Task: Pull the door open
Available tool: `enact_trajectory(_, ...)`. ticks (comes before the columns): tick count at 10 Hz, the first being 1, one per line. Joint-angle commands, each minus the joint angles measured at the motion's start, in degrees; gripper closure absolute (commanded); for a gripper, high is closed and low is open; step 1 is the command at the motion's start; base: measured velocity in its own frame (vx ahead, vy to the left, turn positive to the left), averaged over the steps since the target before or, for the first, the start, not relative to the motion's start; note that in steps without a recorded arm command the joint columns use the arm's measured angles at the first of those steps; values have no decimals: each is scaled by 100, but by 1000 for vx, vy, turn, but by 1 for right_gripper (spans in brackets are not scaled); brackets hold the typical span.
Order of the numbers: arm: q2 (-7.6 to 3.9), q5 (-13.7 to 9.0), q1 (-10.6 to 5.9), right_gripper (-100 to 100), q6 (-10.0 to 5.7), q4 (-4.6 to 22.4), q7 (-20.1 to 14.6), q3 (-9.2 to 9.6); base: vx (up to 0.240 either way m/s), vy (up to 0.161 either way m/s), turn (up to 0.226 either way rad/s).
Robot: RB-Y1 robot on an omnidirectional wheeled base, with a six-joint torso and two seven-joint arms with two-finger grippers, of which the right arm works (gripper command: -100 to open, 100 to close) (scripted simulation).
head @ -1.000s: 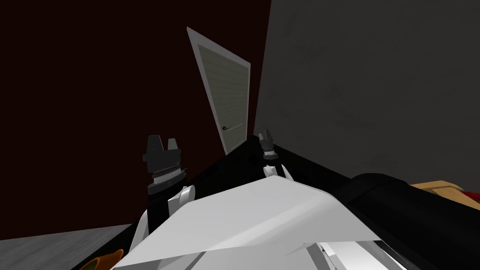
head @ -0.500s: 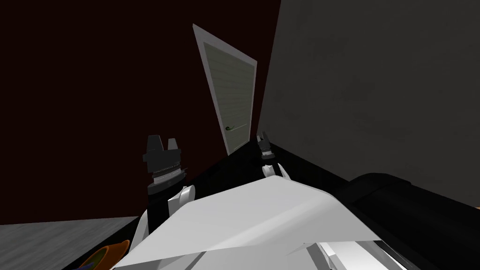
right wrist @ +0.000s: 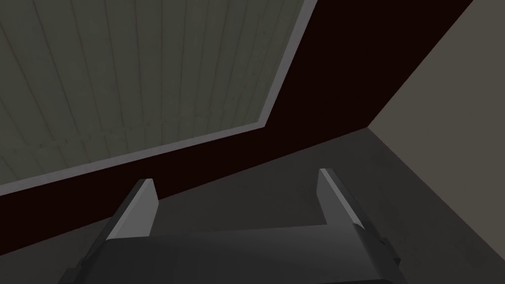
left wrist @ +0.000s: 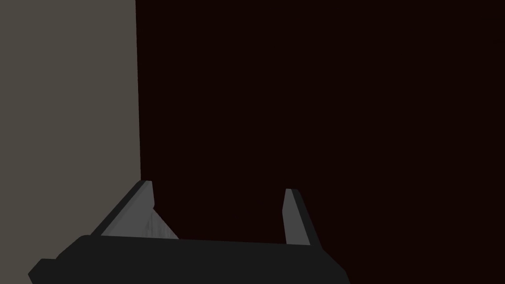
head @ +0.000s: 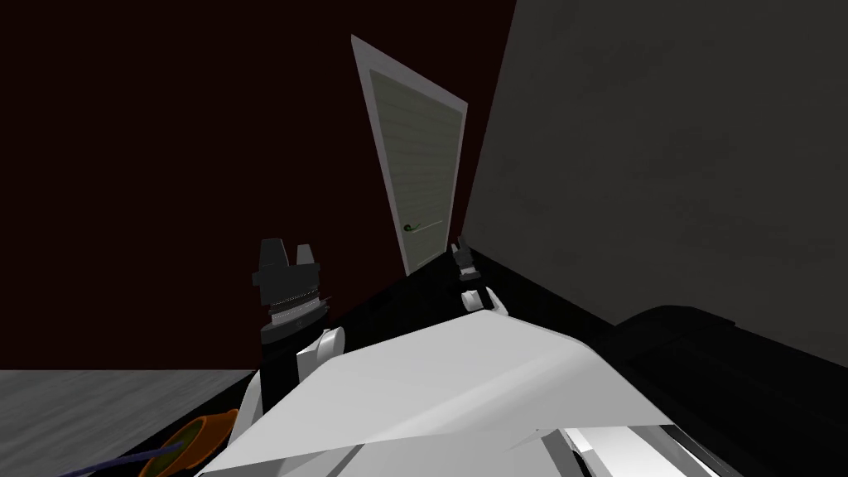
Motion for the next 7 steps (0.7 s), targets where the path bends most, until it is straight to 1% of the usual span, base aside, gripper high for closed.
enact_trajectory(1,-32,-33,-131,-100,-47,286,17,-2,96,-33,156)
enact_trajectory(2,-61,-58,-214,-100,-63,470,20,-11,95,-28,158)
enact_trajectory(3,-61,-58,-214,-100,-63,530,20,-11,55,-17,39)
enact_trajectory(4,-90,-84,-298,-100,-79,719,22,-20,45,-13,82)
enact_trajectory(6,-148,-135,-466,-100,-111,1059,28,-38,79,-21,155)
enact_trajectory(7,-148,-135,-466,-100,-111,1100,28,-38,59,-19,45)
